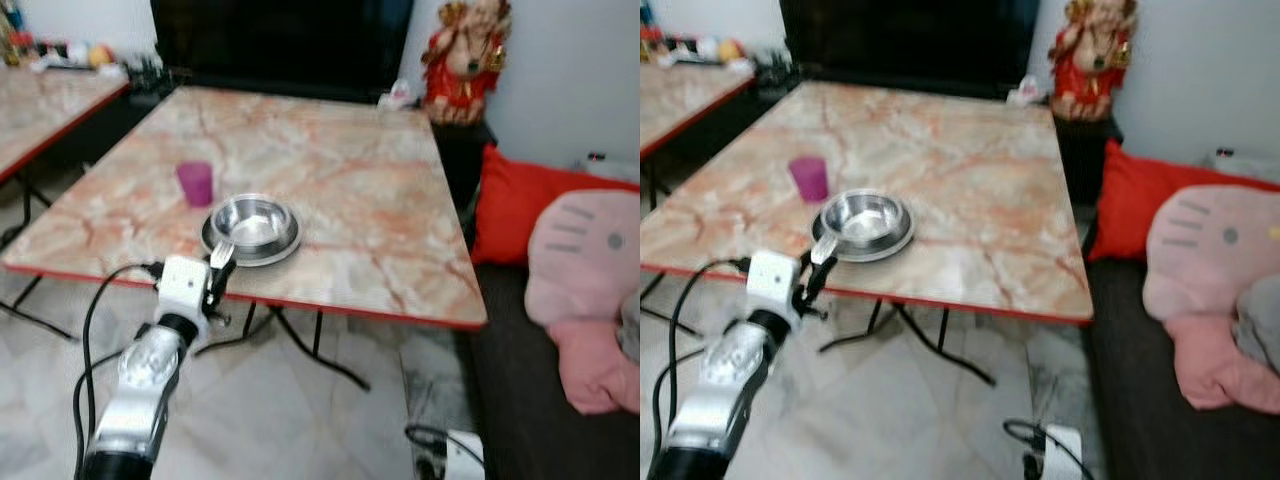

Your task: Setting the table

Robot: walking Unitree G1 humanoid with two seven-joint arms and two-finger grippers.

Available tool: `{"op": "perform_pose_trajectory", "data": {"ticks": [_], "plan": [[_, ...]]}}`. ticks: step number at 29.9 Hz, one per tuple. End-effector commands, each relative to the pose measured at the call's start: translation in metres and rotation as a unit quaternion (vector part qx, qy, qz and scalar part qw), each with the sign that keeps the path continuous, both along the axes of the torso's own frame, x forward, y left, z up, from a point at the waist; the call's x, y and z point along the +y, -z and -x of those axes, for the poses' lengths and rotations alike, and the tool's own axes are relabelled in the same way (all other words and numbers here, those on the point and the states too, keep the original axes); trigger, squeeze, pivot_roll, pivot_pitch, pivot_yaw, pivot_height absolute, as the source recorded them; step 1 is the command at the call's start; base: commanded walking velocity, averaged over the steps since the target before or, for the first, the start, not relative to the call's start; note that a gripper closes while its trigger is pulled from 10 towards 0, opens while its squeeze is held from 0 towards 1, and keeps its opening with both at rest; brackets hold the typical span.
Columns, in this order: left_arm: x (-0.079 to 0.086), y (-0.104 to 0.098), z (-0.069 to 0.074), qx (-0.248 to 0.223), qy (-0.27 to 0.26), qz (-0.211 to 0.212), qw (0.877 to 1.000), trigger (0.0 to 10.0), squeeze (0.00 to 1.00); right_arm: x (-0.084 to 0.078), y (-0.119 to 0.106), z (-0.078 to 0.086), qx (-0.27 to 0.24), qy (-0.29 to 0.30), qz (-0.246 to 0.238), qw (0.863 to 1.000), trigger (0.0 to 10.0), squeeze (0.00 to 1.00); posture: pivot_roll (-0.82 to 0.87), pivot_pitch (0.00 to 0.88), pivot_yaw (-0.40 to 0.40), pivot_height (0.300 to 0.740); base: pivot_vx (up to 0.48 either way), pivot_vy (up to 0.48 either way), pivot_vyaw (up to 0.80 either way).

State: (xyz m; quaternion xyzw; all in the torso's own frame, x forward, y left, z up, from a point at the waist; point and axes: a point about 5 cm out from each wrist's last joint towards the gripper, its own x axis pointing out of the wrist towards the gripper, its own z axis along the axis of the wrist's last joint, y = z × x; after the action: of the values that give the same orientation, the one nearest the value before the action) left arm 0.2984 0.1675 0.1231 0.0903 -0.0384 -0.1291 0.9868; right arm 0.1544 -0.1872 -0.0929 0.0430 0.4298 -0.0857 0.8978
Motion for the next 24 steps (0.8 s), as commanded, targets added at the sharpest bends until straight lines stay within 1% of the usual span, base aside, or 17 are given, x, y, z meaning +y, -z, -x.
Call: {"op": "perform_pose_trajectory", "data": {"ticks": [1,8,24], "plan": [[0.0039,-0.005,0.0004,-0.009,0.0,0.0,1.0,10.0,0.0,-0.0007,-0.0019,-0.0045,-0.007,0.006,-0.001,1.0,10.0,0.0,0.09,0.0,-0.056,0.74,0.0,0.0,0.0],[0.0023,-0.0061,0.0011,-0.008,0.01,0.013,1.0,10.0,0.0,-0.0002,-0.0013,-0.0037,-0.003,0.01,-0.006,1.0,10.0,0.0,0.09,0.0,-0.058,0.74,0.0,0.0,0.0],[0.0001,-0.0089,0.001,-0.012,0.016,0.033,0.999,10.0,0.0,-0.0003,-0.0008,-0.0033,0.002,0.005,-0.007,1.0,10.0,0.0,0.09,0.0,-0.063,0.74,0.0,0.0,-0.79]]}}
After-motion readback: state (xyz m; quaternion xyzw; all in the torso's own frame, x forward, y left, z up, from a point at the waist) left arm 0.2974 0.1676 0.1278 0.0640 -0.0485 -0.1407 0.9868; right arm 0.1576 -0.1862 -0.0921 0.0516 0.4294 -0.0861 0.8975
